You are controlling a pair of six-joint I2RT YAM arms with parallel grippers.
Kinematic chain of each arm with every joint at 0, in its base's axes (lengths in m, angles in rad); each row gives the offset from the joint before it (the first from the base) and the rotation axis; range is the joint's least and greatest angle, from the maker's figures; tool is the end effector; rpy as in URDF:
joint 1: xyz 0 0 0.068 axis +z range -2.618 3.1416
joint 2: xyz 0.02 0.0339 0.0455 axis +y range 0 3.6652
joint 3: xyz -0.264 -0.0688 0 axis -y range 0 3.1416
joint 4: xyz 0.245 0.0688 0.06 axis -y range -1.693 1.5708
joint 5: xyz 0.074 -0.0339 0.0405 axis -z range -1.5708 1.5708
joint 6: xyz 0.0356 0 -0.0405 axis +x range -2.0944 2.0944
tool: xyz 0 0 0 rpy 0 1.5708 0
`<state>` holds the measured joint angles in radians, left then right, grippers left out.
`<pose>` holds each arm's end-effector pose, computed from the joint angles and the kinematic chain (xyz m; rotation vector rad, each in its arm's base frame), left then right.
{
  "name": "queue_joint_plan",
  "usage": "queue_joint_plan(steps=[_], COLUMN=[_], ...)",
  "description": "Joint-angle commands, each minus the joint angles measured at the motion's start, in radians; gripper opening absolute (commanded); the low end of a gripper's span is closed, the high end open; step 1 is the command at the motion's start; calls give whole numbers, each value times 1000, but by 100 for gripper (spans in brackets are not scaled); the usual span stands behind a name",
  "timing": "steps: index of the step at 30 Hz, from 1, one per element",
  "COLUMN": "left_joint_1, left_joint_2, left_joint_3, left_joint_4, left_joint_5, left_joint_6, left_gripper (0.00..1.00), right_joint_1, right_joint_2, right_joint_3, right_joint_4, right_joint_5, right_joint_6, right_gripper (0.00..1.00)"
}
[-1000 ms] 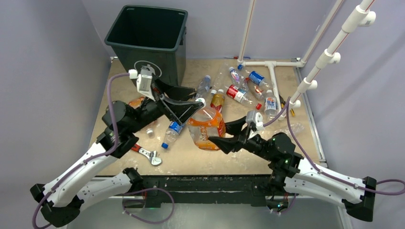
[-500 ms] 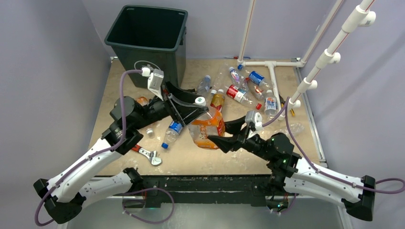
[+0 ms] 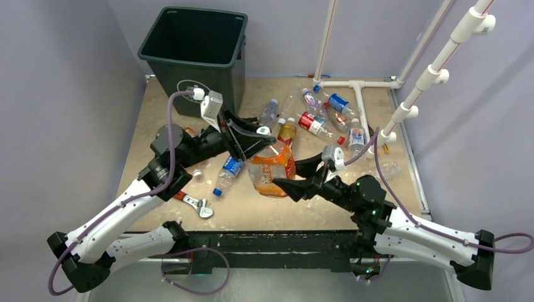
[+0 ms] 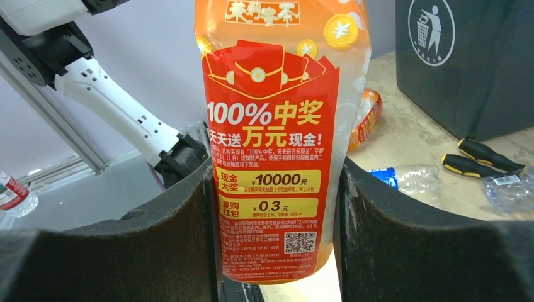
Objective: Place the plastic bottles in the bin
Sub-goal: Pick up the plastic bottle at the center of the board, then place the plastic bottle in the trash bin.
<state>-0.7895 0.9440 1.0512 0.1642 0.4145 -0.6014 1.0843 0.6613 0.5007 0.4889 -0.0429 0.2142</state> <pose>0.1342 -0.1557 0.4418 0.5247 1.3771 -1.4271 0.0766 0.1482 0.3310 -0.5955 1.1869 1.1438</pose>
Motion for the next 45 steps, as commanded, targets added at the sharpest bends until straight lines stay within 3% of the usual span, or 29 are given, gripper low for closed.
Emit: queue_joint_plan(steps=[1, 3, 5, 6, 9, 13, 17, 21, 28, 32, 35, 40, 45], left_joint_1=[-7, -5, -6, -7, -6, -7, -6, -6, 36, 213, 283, 322, 350], left_joint_2=[-20, -25, -33, -39, -49, -49, -20, 66, 350, 509, 615, 739, 864], left_joint_3=[24, 28, 32, 37, 79, 154, 195, 273, 555, 740, 826, 868, 878], left_joint_4=[27, 22, 11, 3, -56, -97, 64, 269, 395, 303, 352, 464, 527], left_joint_5=[-3, -32, -78, -114, -273, -623, -882, -1015, -1073, -1048, -1061, -1095, -1074], left_joint_6=[-32, -17, 4, 25, 111, 244, 452, 674, 934, 804, 800, 803, 776], left_gripper=[2, 0, 0, 0, 0, 0, 0, 0, 0, 0, 0, 0, 0], right_joint_1=[1, 1, 1, 1, 0, 1, 0, 0, 0, 0, 0, 1, 1], right_joint_2=[17, 23, 26, 23, -11, -103, -209, -281, -291, -169, -84, 10, -19], right_joint_3=[23, 39, 63, 76, 122, 147, 87, 3, -111, -117, -130, -153, -203], right_joint_4=[28, -2, -47, -72, -160, -254, -289, -351, -261, -201, -134, -33, -5], right_joint_5=[29, 37, 58, 63, 46, 46, 101, 312, 307, 290, 247, 192, 214], right_joint_6=[-13, 6, 31, 42, 69, 113, 150, 253, 263, 270, 288, 315, 323], right_gripper=[49, 75, 95, 98, 99, 99, 99, 99, 99, 99, 98, 97, 97])
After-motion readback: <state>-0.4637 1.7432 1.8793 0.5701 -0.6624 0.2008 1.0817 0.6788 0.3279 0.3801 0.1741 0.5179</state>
